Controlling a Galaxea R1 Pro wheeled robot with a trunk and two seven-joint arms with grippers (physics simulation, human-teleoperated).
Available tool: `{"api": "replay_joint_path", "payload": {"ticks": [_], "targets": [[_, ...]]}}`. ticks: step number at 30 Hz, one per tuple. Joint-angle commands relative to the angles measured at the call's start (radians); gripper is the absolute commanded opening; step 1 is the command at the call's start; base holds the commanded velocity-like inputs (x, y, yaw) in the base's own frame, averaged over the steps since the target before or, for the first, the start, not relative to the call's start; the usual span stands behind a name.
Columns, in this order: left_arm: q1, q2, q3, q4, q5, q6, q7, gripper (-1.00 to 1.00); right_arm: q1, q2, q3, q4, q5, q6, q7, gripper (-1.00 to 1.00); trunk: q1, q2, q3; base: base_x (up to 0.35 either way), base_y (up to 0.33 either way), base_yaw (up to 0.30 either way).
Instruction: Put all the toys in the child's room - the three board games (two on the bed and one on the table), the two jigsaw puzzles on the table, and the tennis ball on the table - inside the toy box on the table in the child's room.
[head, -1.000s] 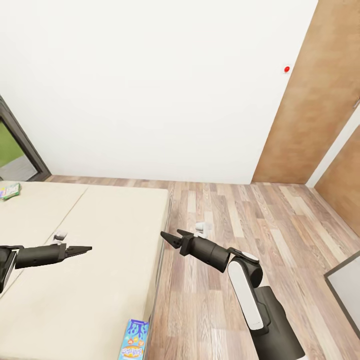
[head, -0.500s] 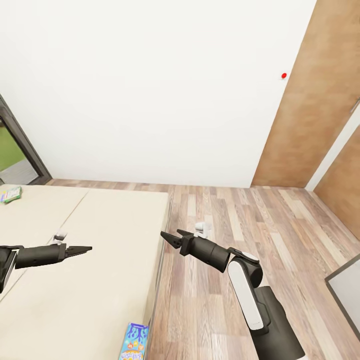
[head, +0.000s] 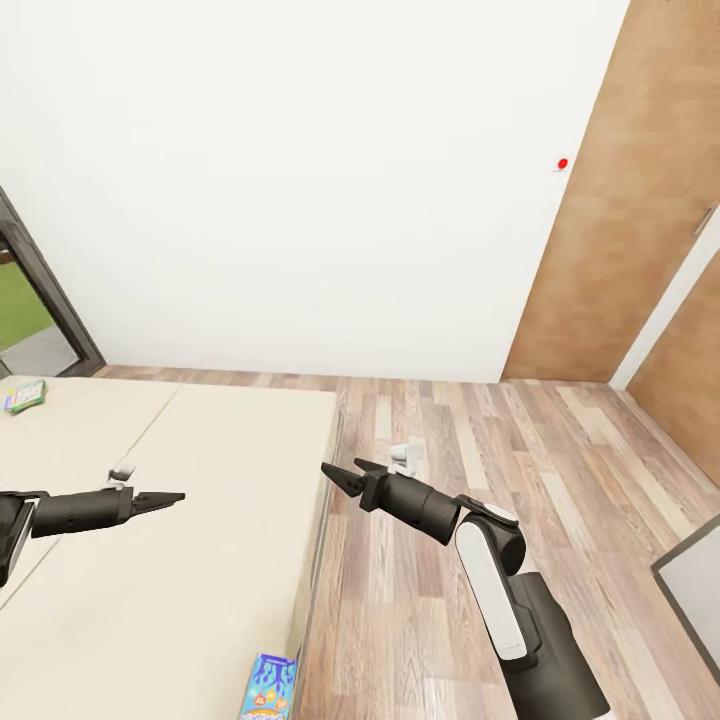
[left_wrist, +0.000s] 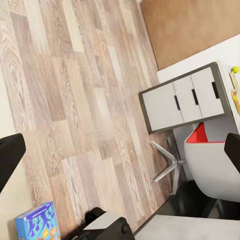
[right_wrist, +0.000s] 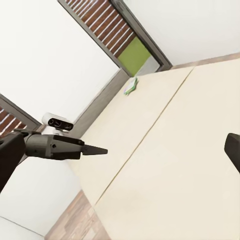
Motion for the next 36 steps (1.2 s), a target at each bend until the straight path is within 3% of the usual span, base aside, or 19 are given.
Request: {"api": "replay_joint_path", "payload": {"ticks": [1,36], "targets": [[-0.001,-0.001,0.004,-0.001,-0.011,0.011,-0.008,1.0,-0.001,0.0,-0.001,-0.001,-0.004,0.007,0.0,1.0,0.0,-0.001,0.0,0.0,0.0,0.0],[-0.001,-0.009,0.003,-0.001,-0.011,0.011,-0.008,1.0,-0.001,0.0,-0.001,-0.001,-0.004,0.006,0.0,1.0,0.0,-0.001,0.058,0.0,0.0,0.0]]}}
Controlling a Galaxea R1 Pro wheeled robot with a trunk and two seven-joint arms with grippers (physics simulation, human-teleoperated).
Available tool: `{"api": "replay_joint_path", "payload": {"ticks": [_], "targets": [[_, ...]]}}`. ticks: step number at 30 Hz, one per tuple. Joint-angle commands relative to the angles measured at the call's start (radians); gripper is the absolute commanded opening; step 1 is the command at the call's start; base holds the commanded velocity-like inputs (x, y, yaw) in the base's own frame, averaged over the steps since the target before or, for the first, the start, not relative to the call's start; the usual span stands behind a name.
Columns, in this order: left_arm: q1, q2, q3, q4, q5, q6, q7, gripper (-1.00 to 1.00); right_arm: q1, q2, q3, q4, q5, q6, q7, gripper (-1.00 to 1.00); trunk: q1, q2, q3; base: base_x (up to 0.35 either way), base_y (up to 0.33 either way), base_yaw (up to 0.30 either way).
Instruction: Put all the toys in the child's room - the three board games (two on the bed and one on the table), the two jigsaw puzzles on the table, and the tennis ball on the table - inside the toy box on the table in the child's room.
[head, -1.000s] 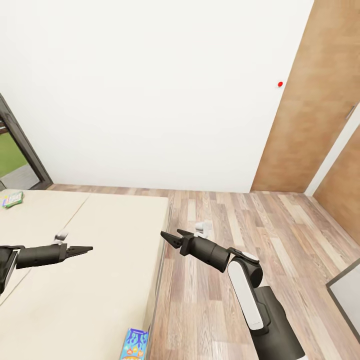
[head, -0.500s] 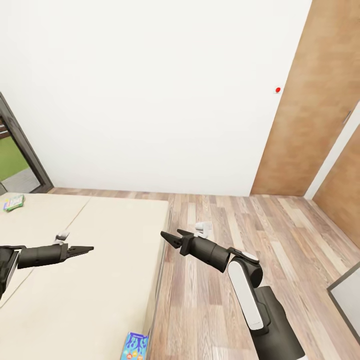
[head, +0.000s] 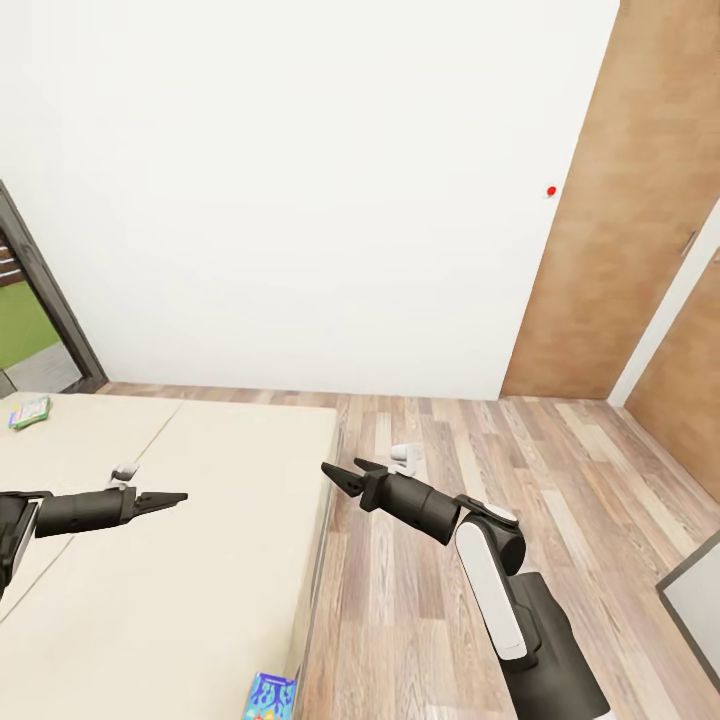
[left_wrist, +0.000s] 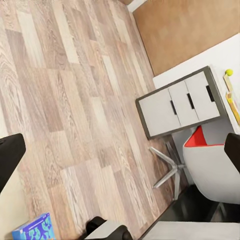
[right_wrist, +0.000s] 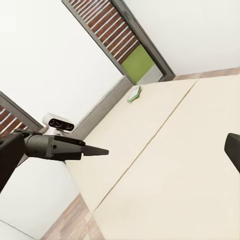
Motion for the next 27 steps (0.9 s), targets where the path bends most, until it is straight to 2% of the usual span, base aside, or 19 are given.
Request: {"api": "replay_joint_path", "payload": {"ticks": [1,14,27], "targets": [[-0.001,-0.001,0.004,-0.001,-0.011,0.011,-0.008,1.0,-0.001,0.0,-0.001,-0.001,-0.004,0.007,0.0,1.0,0.0,-0.002,0.0,0.0,0.0,0.0],[-0.001,-0.001,0.004,-0.001,-0.011,0.011,-0.008,1.0,-0.001,0.0,-0.001,-0.001,-0.004,0.007,-0.001,1.0,0.0,-0.002,0.022,0.0,0.0,0.004],[-0.001,-0.001,0.004,-0.001,-0.011,0.011,-0.008,1.0,-0.001,0.0,-0.001,-0.001,-0.004,0.008,-0.002,1.0,0.0,-0.002,0.041,0.0,0.0,0.06]]}}
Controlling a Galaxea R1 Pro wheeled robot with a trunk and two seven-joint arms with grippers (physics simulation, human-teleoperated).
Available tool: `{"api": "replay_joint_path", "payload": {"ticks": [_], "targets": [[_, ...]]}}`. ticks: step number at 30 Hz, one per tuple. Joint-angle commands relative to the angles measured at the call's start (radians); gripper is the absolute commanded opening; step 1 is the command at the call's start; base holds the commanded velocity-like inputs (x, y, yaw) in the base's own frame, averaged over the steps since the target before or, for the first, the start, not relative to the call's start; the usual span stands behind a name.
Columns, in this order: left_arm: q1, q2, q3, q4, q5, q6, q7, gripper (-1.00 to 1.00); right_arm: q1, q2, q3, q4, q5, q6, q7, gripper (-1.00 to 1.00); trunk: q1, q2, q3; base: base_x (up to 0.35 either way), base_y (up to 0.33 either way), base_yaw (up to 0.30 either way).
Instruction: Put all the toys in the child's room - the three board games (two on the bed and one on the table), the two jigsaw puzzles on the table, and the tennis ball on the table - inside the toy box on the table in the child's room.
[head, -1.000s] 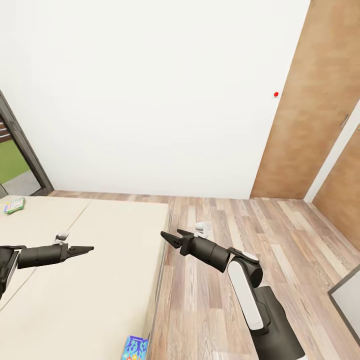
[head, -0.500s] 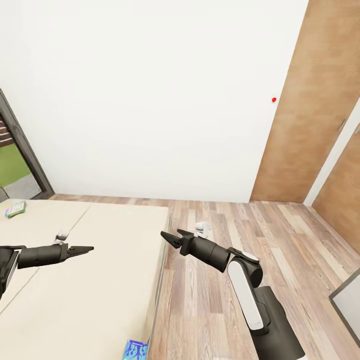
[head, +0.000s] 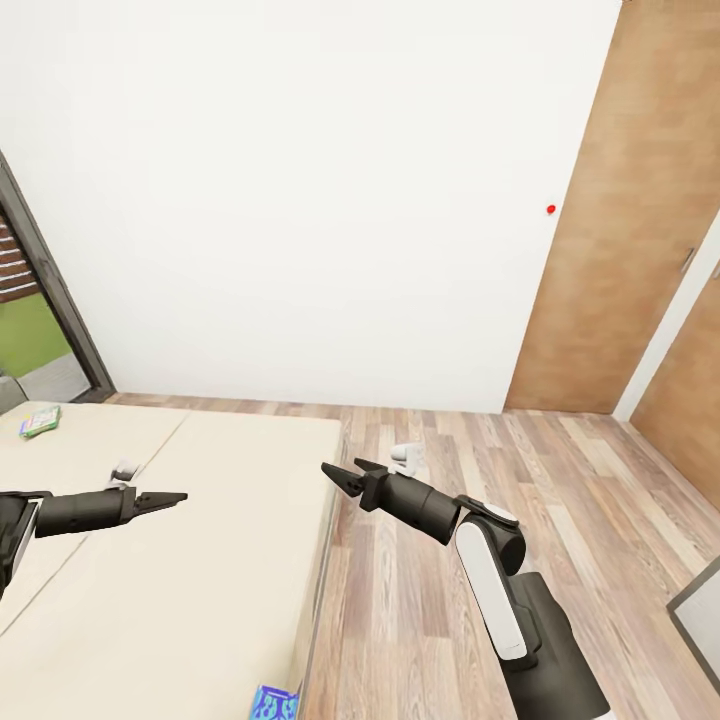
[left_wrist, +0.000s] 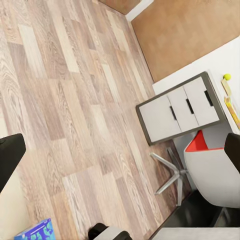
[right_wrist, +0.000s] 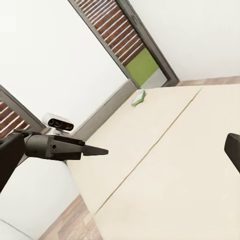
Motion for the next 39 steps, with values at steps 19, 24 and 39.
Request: {"api": "replay_joint_path", "payload": {"ticks": [19,24,39], "targets": [[-0.001,-0.001,0.006,-0.001,-0.011,0.011,-0.008,1.0,-0.001,0.0,-0.001,-0.001,-0.004,0.005,-0.003,1.0,0.0,-0.002,0.002,0.0,0.0,0.127],[-0.001,-0.001,0.005,-0.001,-0.011,0.011,-0.008,1.0,-0.001,0.0,-0.001,-0.001,-0.004,0.005,-0.004,1.0,0.0,-0.002,0.002,0.0,-0.071,0.282],[-0.001,-0.001,0.005,-0.001,-0.011,0.011,-0.008,1.0,-0.001,0.0,-0.001,-0.001,-0.004,0.006,-0.004,1.0,0.0,-0.002,0.002,0.0,-0.115,0.234]]}}
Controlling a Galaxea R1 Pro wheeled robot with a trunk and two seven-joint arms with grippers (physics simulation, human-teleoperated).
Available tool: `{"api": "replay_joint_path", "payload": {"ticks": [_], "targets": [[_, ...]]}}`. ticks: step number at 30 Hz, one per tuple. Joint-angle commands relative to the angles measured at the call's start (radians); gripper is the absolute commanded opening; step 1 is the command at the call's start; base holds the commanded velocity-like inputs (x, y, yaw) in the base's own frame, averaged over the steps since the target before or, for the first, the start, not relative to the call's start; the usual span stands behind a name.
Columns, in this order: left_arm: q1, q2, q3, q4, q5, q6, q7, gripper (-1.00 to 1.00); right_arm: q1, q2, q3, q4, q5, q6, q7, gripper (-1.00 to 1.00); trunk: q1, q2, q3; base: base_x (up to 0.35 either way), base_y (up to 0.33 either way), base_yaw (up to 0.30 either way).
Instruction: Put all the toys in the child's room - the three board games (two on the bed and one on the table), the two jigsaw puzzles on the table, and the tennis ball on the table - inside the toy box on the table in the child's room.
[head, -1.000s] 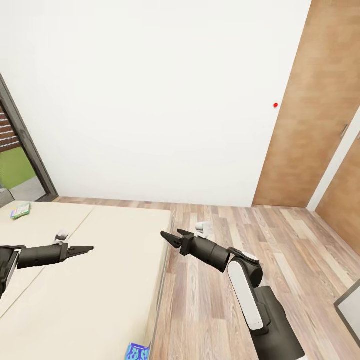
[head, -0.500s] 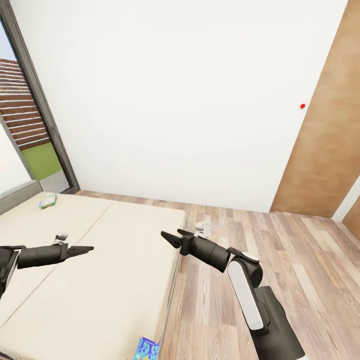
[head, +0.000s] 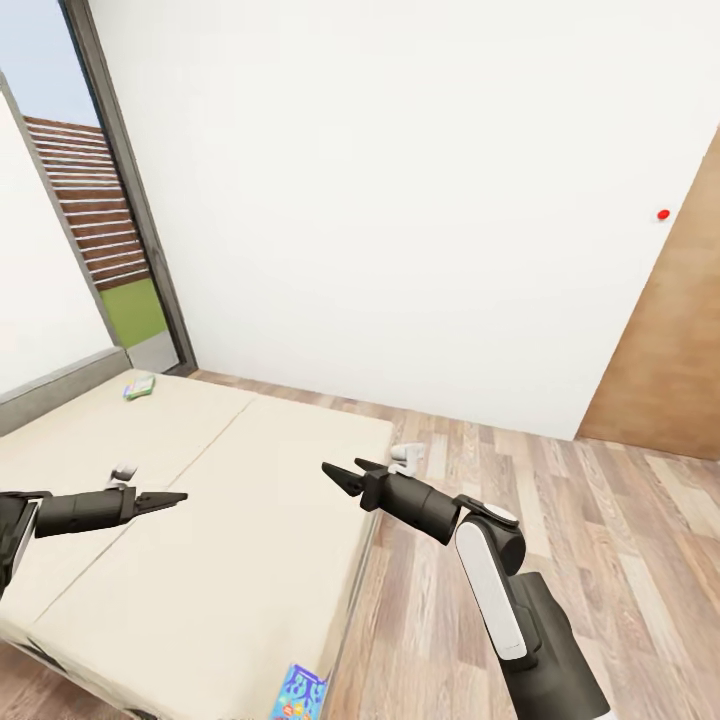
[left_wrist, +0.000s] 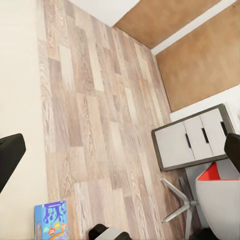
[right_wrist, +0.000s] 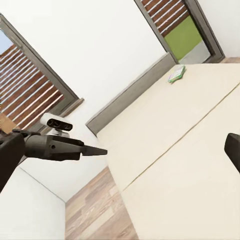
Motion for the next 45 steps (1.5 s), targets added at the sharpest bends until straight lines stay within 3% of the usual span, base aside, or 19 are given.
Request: {"api": "replay_joint_path", "payload": {"ticks": [1,12,45], "targets": [[-0.001,-0.001,0.004,-0.001,-0.011,0.011,-0.008,1.0,-0.001,0.0,-0.001,-0.001,-0.004,0.007,0.0,1.0,0.0,-0.002,-0.002,0.0,-0.012,0.05],[-0.001,-0.001,0.003,-0.001,-0.01,0.011,-0.008,1.0,-0.001,0.001,-0.001,-0.001,-0.004,0.006,0.001,1.0,0.0,-0.002,0.002,0.0,-0.003,0.066],[-0.001,-0.002,0.002,-0.001,-0.009,0.011,-0.008,1.0,-0.001,0.001,-0.001,-0.001,-0.004,0.006,0.002,1.0,0.0,-0.002,0.037,0.0,-0.033,0.21]]}}
